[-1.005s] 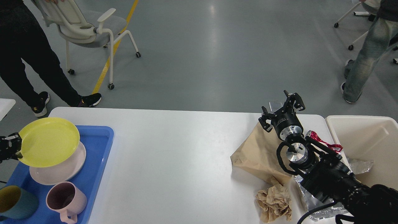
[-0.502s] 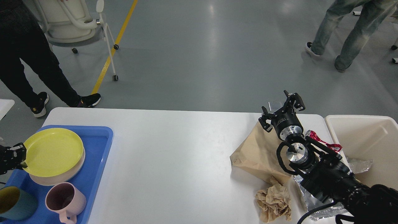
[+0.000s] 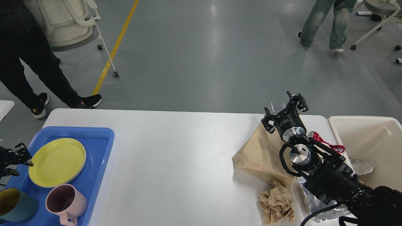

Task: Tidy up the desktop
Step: 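Release the yellow plate and raise the left gripper above the tray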

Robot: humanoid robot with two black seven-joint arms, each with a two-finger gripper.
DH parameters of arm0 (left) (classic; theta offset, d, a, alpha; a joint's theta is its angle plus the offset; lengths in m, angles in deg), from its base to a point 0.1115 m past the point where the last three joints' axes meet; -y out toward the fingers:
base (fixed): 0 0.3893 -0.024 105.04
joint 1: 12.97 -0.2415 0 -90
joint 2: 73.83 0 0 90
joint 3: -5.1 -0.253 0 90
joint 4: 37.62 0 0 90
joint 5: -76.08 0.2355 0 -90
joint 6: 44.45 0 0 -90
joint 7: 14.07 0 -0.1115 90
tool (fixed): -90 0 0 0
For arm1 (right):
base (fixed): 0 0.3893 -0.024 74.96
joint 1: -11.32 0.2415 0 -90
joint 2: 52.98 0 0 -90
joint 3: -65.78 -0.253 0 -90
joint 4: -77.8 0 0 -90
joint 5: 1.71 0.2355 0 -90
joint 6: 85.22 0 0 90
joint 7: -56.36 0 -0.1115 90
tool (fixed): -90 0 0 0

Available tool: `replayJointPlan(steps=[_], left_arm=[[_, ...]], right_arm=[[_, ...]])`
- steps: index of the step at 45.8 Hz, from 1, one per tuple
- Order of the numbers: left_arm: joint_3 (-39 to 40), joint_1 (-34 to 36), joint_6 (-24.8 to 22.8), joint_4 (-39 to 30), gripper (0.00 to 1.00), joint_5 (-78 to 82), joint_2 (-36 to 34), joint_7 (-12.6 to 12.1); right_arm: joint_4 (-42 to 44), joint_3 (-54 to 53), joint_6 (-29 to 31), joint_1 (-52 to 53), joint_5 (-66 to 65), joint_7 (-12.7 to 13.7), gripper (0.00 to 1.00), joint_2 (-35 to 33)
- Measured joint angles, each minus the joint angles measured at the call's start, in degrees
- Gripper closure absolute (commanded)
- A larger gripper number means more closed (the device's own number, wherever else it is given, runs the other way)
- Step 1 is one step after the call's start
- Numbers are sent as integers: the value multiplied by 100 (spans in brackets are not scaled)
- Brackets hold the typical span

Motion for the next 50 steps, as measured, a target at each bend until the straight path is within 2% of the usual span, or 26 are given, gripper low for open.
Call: replayJointPlan(steps=[6,14,24,28,36,40,43,50], left_arm=[[189,15,19,-6,6,-9,21,-13],[547,47,305,-23,5,-25,41,22],[2273,11,463,-5,5,-102,120,75],[3158,-137,817,5,5,-103,224,79],[4888,-579,2130,4,4,-82,648,79],[5404,-607,2635,4,4,-70,840,75],[5702,-610,2862,2,4,-76,924,71],[6227,-505,2951,2,4,-98,1009,63]], right_arm=[[0,1,0,0,0,0,0,0],[0,1,0,0,0,0,0,0],[0,1,0,0,-1,0,0,0],[0,1,0,0,-1,0,0,0],[0,1,0,0,0,0,0,0],[0,1,0,0,0,0,0,0],[0,1,0,0,-1,0,0,0],[0,1,0,0,-1,0,0,0]])
